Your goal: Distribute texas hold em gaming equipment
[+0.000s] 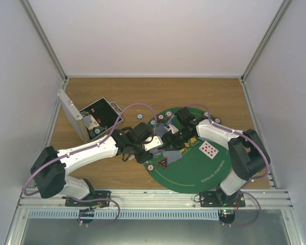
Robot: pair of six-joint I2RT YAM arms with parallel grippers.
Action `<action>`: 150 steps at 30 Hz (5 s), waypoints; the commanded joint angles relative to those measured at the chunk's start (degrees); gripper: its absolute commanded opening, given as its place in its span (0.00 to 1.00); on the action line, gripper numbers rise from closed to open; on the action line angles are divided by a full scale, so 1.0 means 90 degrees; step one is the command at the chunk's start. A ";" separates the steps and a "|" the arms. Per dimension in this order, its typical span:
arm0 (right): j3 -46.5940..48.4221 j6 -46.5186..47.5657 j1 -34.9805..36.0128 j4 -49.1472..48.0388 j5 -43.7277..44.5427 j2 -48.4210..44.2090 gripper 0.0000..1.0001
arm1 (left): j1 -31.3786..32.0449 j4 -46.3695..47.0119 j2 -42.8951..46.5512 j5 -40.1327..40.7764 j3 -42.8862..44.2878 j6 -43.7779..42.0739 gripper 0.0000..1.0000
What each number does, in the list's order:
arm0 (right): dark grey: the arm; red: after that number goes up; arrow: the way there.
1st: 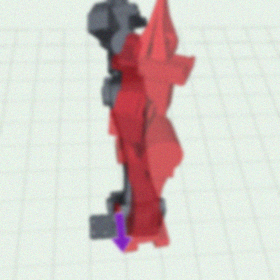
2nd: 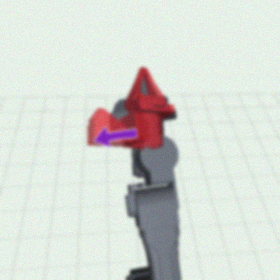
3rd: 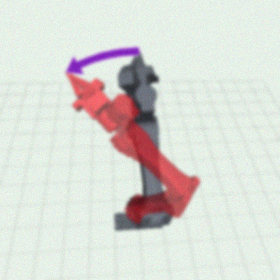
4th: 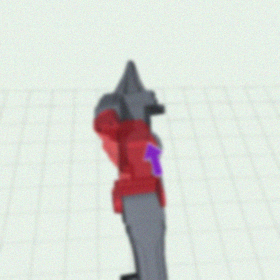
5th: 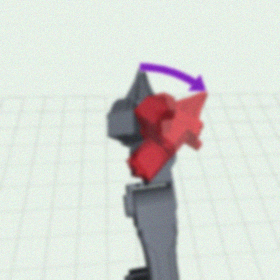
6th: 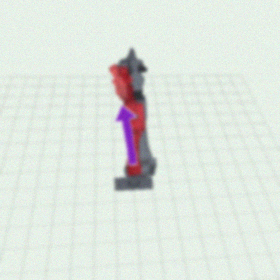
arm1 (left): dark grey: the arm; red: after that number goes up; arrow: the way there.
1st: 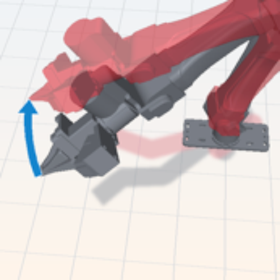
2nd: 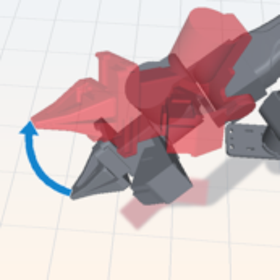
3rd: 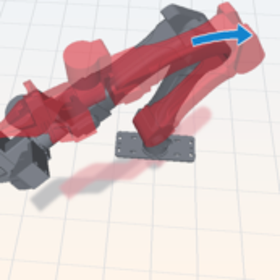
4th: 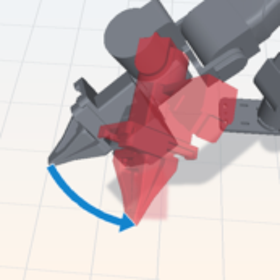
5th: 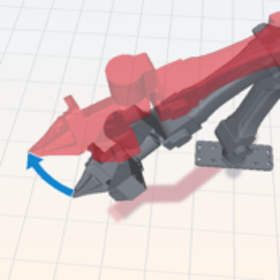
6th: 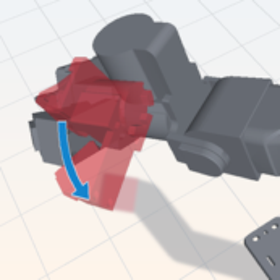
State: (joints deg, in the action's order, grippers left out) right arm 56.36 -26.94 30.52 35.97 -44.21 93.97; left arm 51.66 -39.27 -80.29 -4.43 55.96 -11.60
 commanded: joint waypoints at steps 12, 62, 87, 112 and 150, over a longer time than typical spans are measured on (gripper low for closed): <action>0.0235 -0.0203 -0.0022 0.0002 -0.0450 -0.0470 0.12 | 0.0032 0.0301 0.0170 0.0020 0.0003 -0.0055 0.58; -0.0034 -0.3088 -0.2030 0.4446 0.6319 -0.2144 0.01 | 0.0032 0.0410 0.0221 0.0004 -0.0105 -0.0047 0.58; 0.0555 -0.3451 -0.1426 0.3151 0.6485 -0.0286 0.01 | 0.0032 0.0437 0.0209 0.0107 -0.0134 -0.0058 0.58; 0.0370 -0.3805 -0.1288 0.2157 0.5711 0.0353 0.01 | 0.0029 0.0401 0.0194 0.0106 -0.0105 -0.0059 0.58; -0.0938 -0.0582 -0.0888 -0.0722 -0.0695 -0.1706 0.89 | 0.0032 0.0376 0.0277 0.0037 -0.0083 -0.0059 0.58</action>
State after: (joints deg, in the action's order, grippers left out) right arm 45.52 -34.30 20.95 34.39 -42.57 74.61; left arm 51.66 -37.91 -79.75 -3.57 55.27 -11.60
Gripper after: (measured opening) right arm 0.893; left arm 0.586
